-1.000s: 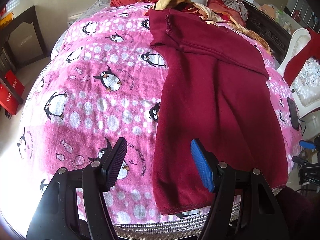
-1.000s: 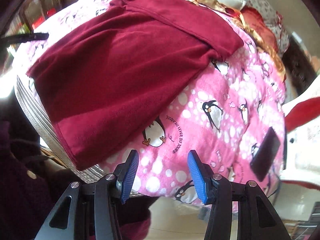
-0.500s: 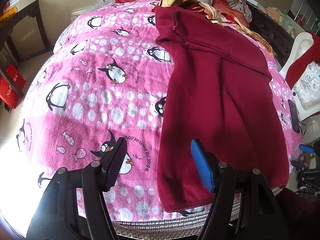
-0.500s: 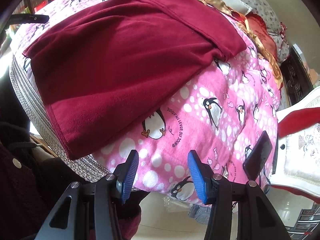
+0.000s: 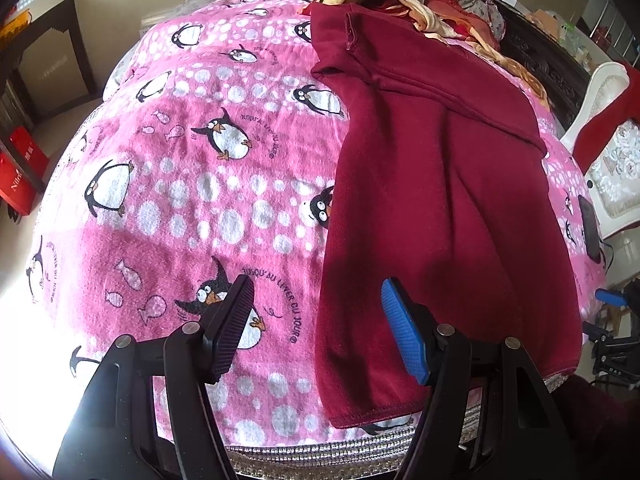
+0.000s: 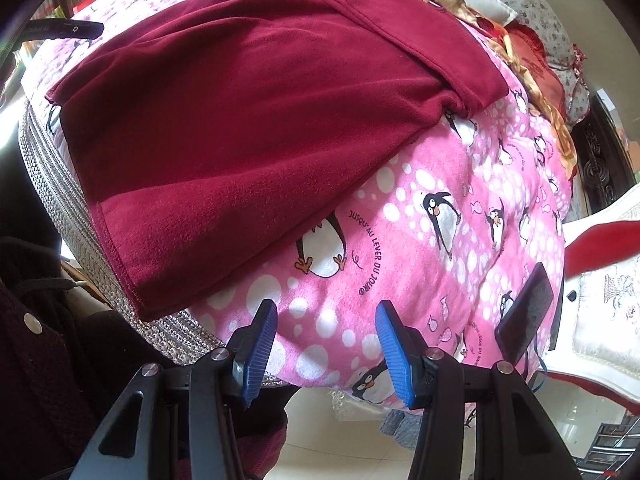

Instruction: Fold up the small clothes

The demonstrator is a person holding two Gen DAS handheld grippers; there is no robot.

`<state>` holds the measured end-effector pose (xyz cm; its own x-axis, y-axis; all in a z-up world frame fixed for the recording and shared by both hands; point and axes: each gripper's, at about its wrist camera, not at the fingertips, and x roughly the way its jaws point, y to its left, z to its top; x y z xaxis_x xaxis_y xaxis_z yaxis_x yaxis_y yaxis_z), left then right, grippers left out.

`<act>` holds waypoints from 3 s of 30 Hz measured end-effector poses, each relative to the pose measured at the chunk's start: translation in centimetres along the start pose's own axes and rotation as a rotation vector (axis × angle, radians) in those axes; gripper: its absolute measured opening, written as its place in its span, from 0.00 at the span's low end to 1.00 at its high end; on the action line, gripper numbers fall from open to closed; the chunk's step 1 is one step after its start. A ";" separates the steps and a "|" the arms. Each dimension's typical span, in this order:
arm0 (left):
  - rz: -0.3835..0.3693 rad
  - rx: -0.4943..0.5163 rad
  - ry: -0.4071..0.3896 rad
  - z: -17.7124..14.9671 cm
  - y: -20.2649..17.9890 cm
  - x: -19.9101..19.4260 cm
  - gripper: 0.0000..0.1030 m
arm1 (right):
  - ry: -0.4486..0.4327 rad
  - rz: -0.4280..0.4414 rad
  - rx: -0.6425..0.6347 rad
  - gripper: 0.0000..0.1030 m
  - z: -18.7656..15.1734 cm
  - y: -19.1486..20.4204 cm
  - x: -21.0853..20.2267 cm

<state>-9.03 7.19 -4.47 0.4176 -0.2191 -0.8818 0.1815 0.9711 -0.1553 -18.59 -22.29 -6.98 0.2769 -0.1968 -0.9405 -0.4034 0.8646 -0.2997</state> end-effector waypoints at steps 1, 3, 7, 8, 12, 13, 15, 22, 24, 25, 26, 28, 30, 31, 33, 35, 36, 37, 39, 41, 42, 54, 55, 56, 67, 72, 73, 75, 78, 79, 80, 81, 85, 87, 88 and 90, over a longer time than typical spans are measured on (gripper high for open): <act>0.001 0.001 0.002 0.0 0.0 0.1 0.65 | 0.001 0.001 0.001 0.47 0.0 0.0 0.0; 0.000 0.001 0.007 0.0 0.1 0.1 0.65 | 0.004 0.003 0.001 0.47 0.1 0.0 0.1; -0.025 0.023 0.030 -0.3 0.1 -0.1 0.65 | 0.006 0.026 0.013 0.47 -0.1 -0.3 0.0; -0.036 0.035 0.042 -0.4 0.2 -0.1 0.65 | 0.000 0.056 0.041 0.47 -0.2 -0.7 -0.3; -0.072 0.031 0.081 -0.8 0.7 -0.1 0.65 | -0.065 0.262 0.210 0.47 -0.7 -3.2 -1.8; -0.087 0.020 0.092 -0.9 0.9 -0.1 0.65 | -0.081 0.325 0.258 0.48 -1.0 -3.8 -1.8; -0.112 -0.006 0.109 -0.9 1.3 0.1 0.65 | -0.088 0.395 0.312 0.48 -1.1 -4.0 -1.4; -0.179 0.003 0.173 -1.3 0.8 0.8 0.65 | -0.122 0.693 0.506 0.48 -1.2 -3.8 0.9; -0.165 0.013 0.214 -1.6 0.6 1.6 0.65 | -0.120 0.747 0.554 0.48 -1.2 -3.6 1.8; -0.160 0.014 0.226 -1.8 0.5 2.0 0.65 | -0.114 0.747 0.559 0.48 -1.2 -3.3 2.2; -0.154 0.019 0.224 -1.9 0.4 2.1 0.65 | -0.111 0.745 0.558 0.48 -1.2 -3.0 2.5; -0.147 0.030 0.221 -1.9 0.3 2.1 0.65 | -0.117 0.760 0.569 0.48 -1.1 -2.7 2.7; -0.154 0.023 0.234 -1.8 0.2 2.5 0.70 | -0.124 0.772 0.579 0.49 -1.1 -2.8 2.9; -0.160 0.014 0.236 -1.7 0.2 2.7 0.71 | -0.127 0.778 0.584 0.49 -0.9 -2.8 3.0; -0.160 0.012 0.239 -1.6 0.0 2.9 0.72 | -0.128 0.787 0.592 0.52 -0.9 -3.3 3.2; -0.148 0.043 0.243 -1.6 -0.6 3.1 0.72 | -0.136 0.797 0.599 0.53 -0.7 -3.1 3.6; -0.143 0.049 0.241 -1.5 -0.8 3.2 0.70 | -0.143 0.796 0.601 0.53 -0.6 -3.0 3.7; -0.135 0.049 0.236 -1.6 -0.8 3.2 0.64 | -0.160 0.800 0.604 0.52 -0.6 -2.9 3.7; -0.106 0.037 0.222 -1.1 -1.0 3.3 0.18 | -0.178 0.808 0.585 0.35 -0.6 -2.8 3.8; -0.165 -0.027 0.237 -0.8 -0.3 3.5 0.06 | -0.189 0.826 0.545 0.18 -0.5 -2.4 3.7; -0.180 -0.050 0.232 -0.6 0.0 3.4 0.06 | -0.196 0.832 0.547 0.14 -0.6 -2.4 3.7; -0.219 -0.018 0.103 -0.7 1.3 -2.0 0.05 | -0.313 0.767 0.576 0.10 -3.7 -7.3 -0.9; -0.213 -0.022 0.116 -1.0 1.3 -1.5 0.05 | -0.296 0.771 0.581 0.10 -3.9 -7.3 -0.3; -0.215 -0.033 0.126 -1.0 1.3 -1.1 0.05 | -0.278 0.774 0.583 0.10 -3.9 -7.0 0.4; -0.291 0.028 -0.118 10.3 -1.5 -3.5 0.05 | -0.476 0.771 0.632 0.09 1.3 -13.9 -1.7; -0.271 0.010 -0.211 18.2 -2.5 -1.5 0.05 | -0.573 0.695 0.652 0.09 7.3 -18.8 -2.1; -0.261 0.000 -0.218 19.7 -2.6 -0.8 0.05 | -0.585 0.676 0.653 0.09 8.5 -19.5 -2.0; -0.247 -0.015 -0.226 22.4 -2.7 0.6 0.05 | -0.595 0.660 0.668 0.09 10.5 -21.3 -1.6; -0.206 -0.020 -0.224 25.4 -3.0 2.8 0.05 | -0.601 0.623 0.703 0.09 12.7 -23.7 -0.5; -0.205 -0.027 -0.214 26.3 -3.0 3.5 0.05 | -0.597 0.628 0.720 0.10 13.4 -24.5 0.0; -0.195 -0.030 -0.209 26.9 -3.0 4.2 0.05 | -0.590 0.628 0.737 0.09 14.1 -25.2 0.7; -0.180 -0.026 -0.206 27.5 -3.2 4.8 0.05 | -0.582 0.622 0.743 0.09 14.7 -25.8 1.1; -0.132 -0.014 -0.194 29.6 -3.3 7.0 0.05 | -0.548 0.612 0.760 0.09 17.9 -27.4 3.7; -0.127 -0.037 -0.173 30.5 -3.0 8.5 0.05 | -0.539 0.600 0.771 0.09 19.2 -28.2 5.0; -0.130 -0.055 -0.160 30.9 -2.7 9.2 0.05 | -0.531 0.602 0.783 0.09 19.7 -28.6 5.8; -0.147 -0.091 -0.136 31.4 -2.2 10.5 0.06 | -0.503 0.627 0.810 0.09 20.9 -29.5 7.9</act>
<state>22.91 -0.20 0.61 0.5099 -0.3641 -0.7793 0.1706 0.9308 -0.3233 13.73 -39.68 -2.20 0.6164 0.4249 -0.6629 0.0367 0.8255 0.5632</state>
